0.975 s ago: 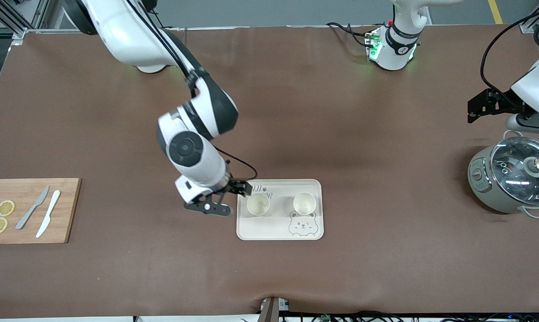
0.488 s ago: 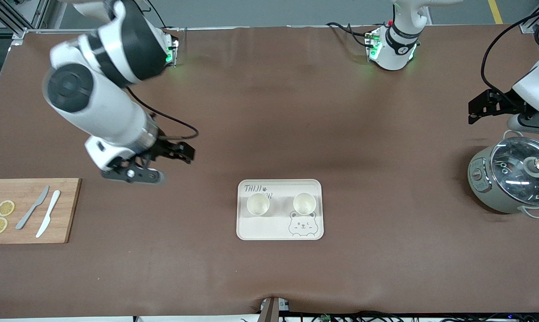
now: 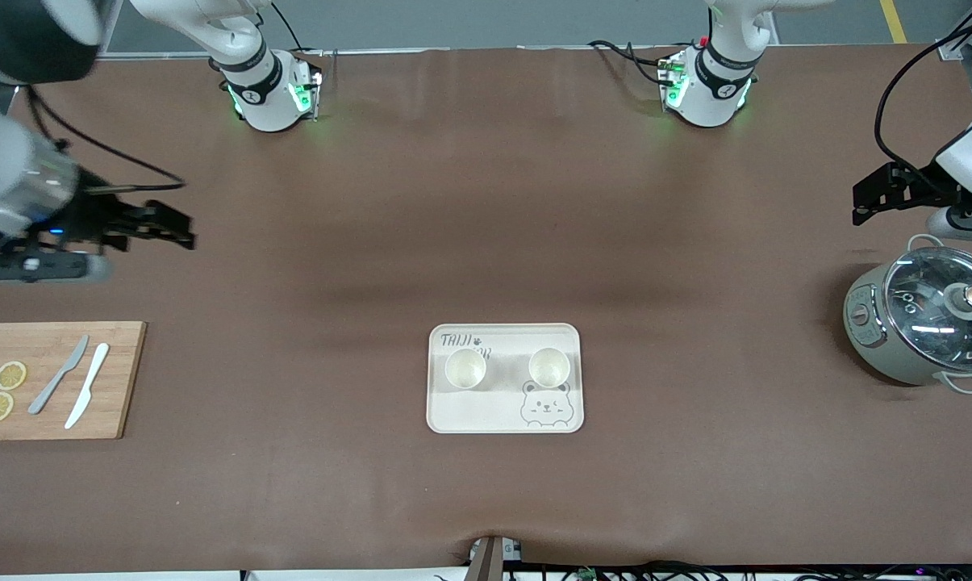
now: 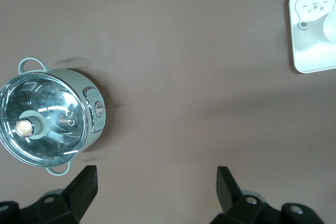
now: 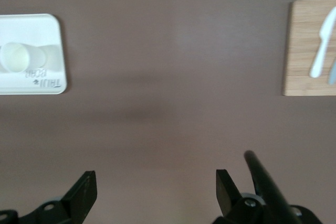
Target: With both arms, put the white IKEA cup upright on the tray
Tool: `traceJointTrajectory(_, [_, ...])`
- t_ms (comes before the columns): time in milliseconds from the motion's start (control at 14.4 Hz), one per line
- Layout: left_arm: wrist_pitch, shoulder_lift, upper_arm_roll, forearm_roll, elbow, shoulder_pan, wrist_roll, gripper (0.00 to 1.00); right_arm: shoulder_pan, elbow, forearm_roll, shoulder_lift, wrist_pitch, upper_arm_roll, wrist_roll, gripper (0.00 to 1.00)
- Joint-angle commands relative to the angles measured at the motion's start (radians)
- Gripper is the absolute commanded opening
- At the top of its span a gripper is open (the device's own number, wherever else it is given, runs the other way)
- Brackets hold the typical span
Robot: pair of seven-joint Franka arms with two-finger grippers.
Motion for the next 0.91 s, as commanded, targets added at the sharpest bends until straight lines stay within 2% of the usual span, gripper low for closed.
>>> traceJointTrajectory(0, [0.003, 0.004, 0.002, -0.001, 0.013, 0.002, 0.012, 1.00, -0.099, -0.040, -0.017, -0.022, 0.019, 0.018, -0.070, 1.00])
traceJointTrajectory(209, [0.004, 0.004, 0.002, -0.024, 0.013, 0.002, 0.018, 1.00, -0.156, -0.043, -0.064, -0.013, 0.053, 0.018, -0.120, 1.00])
traceJointTrajectory(418, [0.040, 0.004, 0.002, -0.068, 0.013, 0.007, 0.028, 1.00, -0.161, -0.110, -0.068, -0.014, 0.128, 0.018, -0.120, 1.00])
traceJointTrajectory(836, [0.041, 0.001, 0.000, -0.088, 0.012, 0.004, 0.034, 1.00, -0.159, -0.097, -0.067, -0.011, 0.127, 0.020, -0.108, 1.00])
